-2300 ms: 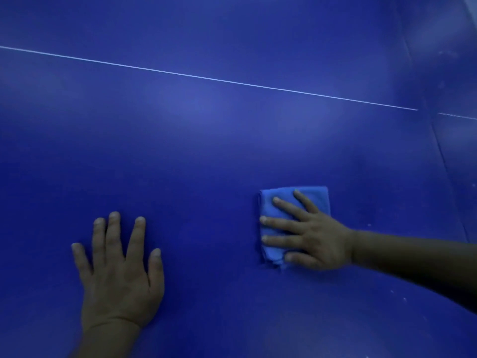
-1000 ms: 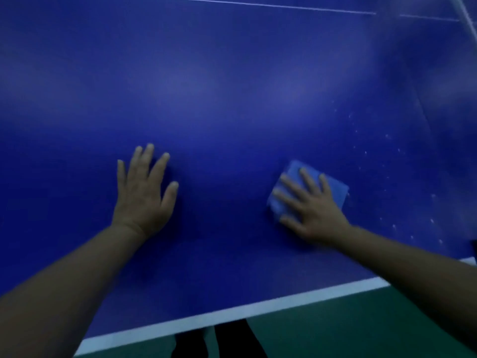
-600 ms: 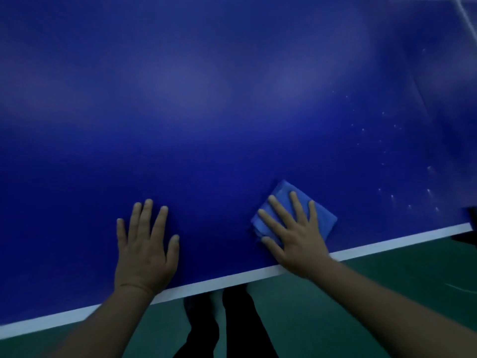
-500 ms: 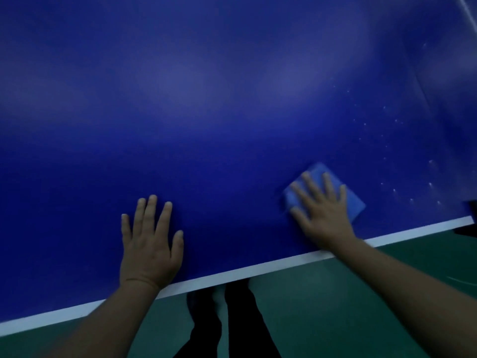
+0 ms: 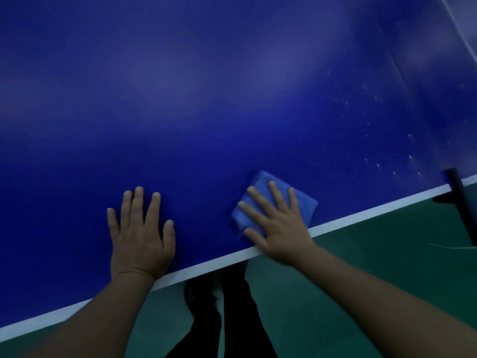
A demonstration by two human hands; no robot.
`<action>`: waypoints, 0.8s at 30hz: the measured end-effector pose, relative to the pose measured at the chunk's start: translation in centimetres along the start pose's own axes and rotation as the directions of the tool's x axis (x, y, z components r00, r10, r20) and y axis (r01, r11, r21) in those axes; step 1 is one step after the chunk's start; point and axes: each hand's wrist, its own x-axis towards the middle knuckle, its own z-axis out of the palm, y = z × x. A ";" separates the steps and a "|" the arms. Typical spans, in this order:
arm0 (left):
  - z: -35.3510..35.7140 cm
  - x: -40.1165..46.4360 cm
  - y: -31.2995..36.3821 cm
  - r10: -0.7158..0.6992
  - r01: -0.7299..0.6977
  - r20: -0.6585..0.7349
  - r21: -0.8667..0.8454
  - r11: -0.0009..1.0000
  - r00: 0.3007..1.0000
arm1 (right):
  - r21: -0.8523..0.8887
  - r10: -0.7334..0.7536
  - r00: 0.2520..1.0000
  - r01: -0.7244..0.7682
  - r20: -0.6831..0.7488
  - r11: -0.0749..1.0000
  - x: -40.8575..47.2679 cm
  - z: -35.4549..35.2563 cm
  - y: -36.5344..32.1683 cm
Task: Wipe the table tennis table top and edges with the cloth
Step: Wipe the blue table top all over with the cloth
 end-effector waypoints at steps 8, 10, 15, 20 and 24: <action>-0.3 0.1 0.2 0.002 -0.002 0.014 -0.006 1.000 1.000 | 0.190 0.856 0.515 -0.845 0.042 0.500 3.8 -2.6 5.9; -0.2 0.0 0.1 0.000 0.000 0.007 -0.005 1.000 1.000 | 0.196 0.815 0.579 -0.801 0.013 0.566 5.2 -1.7 0.4; -0.2 0.0 0.3 -0.006 0.006 0.006 0.003 1.000 1.000 | 0.112 0.263 0.965 -0.260 -0.008 0.959 2.3 -0.2 -6.2; -0.4 0.0 0.4 -0.006 0.006 0.027 0.004 1.000 1.000 | -0.004 0.473 0.877 -0.474 0.080 0.880 0.4 -2.3 5.6; -0.4 0.0 0.4 -0.004 0.004 0.024 0.008 1.000 1.000 | 0.100 0.717 0.695 -0.719 0.061 0.688 2.1 -2.8 6.9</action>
